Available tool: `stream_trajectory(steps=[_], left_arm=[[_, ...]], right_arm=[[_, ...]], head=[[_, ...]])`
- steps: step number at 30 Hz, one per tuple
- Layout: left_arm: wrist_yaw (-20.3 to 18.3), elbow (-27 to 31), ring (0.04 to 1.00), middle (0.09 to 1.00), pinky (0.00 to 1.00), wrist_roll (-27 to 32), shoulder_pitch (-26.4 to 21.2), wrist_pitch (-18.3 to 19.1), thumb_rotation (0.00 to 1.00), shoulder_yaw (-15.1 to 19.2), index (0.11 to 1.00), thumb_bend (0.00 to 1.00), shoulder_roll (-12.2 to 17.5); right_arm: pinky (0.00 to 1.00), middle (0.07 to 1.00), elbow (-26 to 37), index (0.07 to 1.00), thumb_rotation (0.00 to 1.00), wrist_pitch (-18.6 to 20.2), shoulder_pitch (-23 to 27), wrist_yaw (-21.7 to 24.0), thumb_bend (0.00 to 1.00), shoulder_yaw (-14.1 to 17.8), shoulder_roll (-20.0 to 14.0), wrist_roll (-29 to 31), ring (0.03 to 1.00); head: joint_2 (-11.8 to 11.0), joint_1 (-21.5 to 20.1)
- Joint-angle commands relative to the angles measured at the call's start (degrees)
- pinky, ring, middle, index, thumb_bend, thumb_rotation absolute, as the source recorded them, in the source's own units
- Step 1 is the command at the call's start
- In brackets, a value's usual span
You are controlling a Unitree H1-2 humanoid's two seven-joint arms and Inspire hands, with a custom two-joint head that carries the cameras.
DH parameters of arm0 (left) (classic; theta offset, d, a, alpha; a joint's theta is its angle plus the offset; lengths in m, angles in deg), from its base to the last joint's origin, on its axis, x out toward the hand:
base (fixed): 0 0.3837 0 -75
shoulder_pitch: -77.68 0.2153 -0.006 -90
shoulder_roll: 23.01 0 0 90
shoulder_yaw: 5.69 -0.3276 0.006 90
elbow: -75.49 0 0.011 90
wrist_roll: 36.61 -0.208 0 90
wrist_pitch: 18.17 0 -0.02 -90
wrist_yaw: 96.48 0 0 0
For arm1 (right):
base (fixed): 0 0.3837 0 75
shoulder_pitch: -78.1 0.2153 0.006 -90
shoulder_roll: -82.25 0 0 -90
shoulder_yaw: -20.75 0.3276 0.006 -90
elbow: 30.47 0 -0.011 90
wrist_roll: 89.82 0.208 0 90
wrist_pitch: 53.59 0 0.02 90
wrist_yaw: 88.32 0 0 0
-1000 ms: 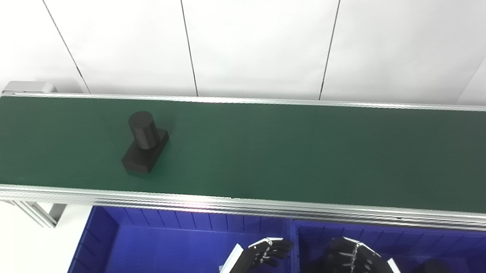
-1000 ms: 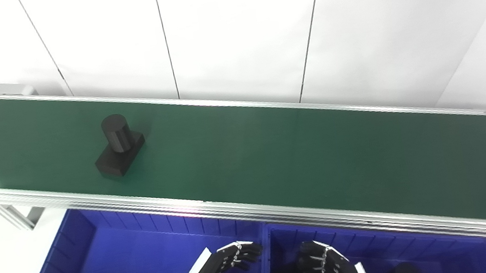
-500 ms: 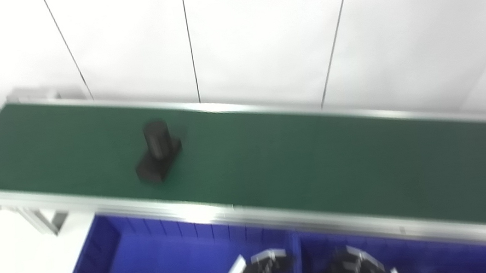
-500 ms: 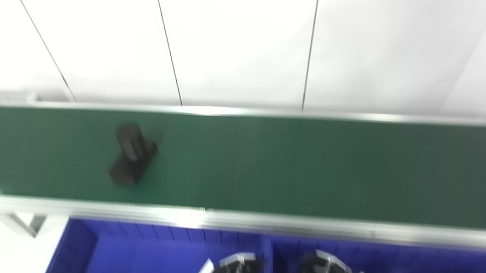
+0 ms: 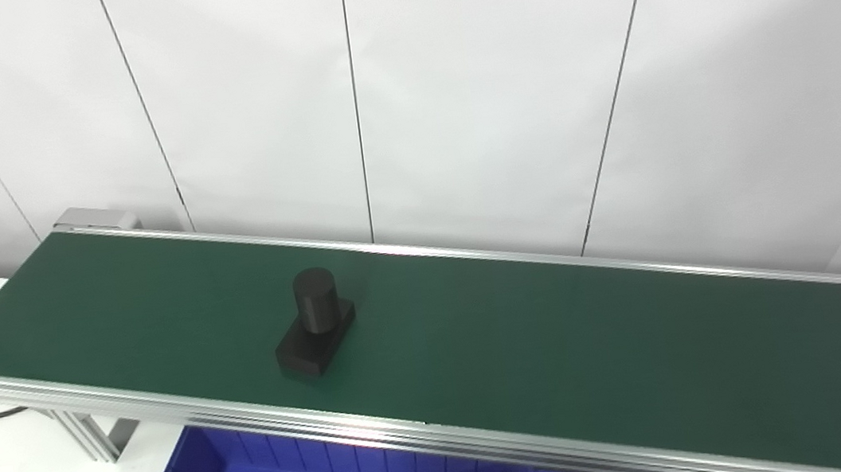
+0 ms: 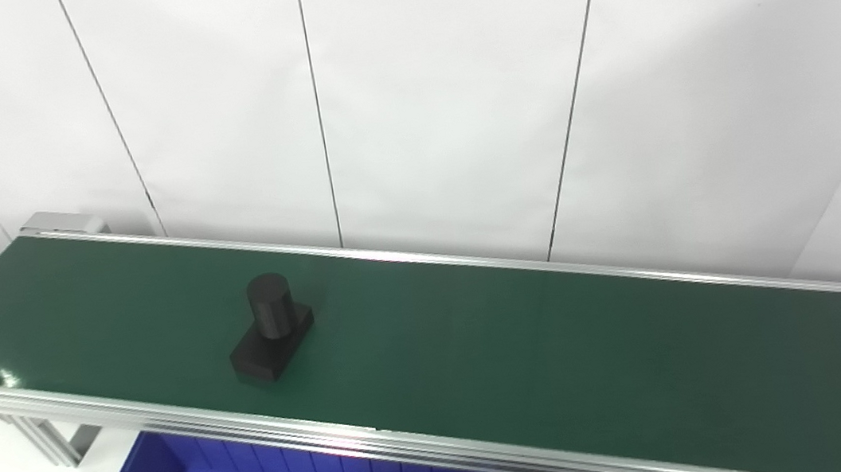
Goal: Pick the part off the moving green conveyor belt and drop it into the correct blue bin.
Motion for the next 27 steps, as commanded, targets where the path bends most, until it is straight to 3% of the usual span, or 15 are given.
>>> stream_trajectory(steps=[1, 10, 17, 27], left_arm=[[1.2, 1.3, 0.725, 0.759, 0.67, 0.3, -0.7, -1.9, 0.1, -0.1, 0.738, 0.95, -0.1], [0.6, 4.1, 0.729, 0.763, 0.67, 1.6, 0.0, -1.9, 0.11, -0.7, 0.739, 0.94, -0.1], [0.2, 8.2, 0.723, 0.754, 0.65, 3.0, 0.9, -1.9, 0.11, -1.8, 0.734, 0.94, 0.0], [0.8, 8.5, 0.728, 0.754, 0.66, 3.3, 0.7, -1.9, 0.1, -2.3, 0.733, 0.94, -0.7]], right_arm=[[0.61, 0.764, 0.4, 0.712, 0.2, -0.9, 0.4, 0.0, 0.95, -0.2, 0.1, -0.2, 0.681], [0.61, 0.765, 1.6, 0.716, 0.2, -0.9, 0.1, 0.0, 0.94, -0.4, -0.3, 0.2, 0.682], [0.6, 0.762, 6.3, 0.71, 0.19, -0.9, -1.2, 4.7, 0.94, 2.3, 0.3, 2.8, 0.68], [0.58, 0.756, 13.1, 0.702, 0.22, -0.9, -3.0, 9.2, 0.97, 4.8, 0.9, 3.8, 0.676]], head=[[0.1, 0.0], [0.3, -0.5], [0.1, -0.9], [-0.1, -1.6]])
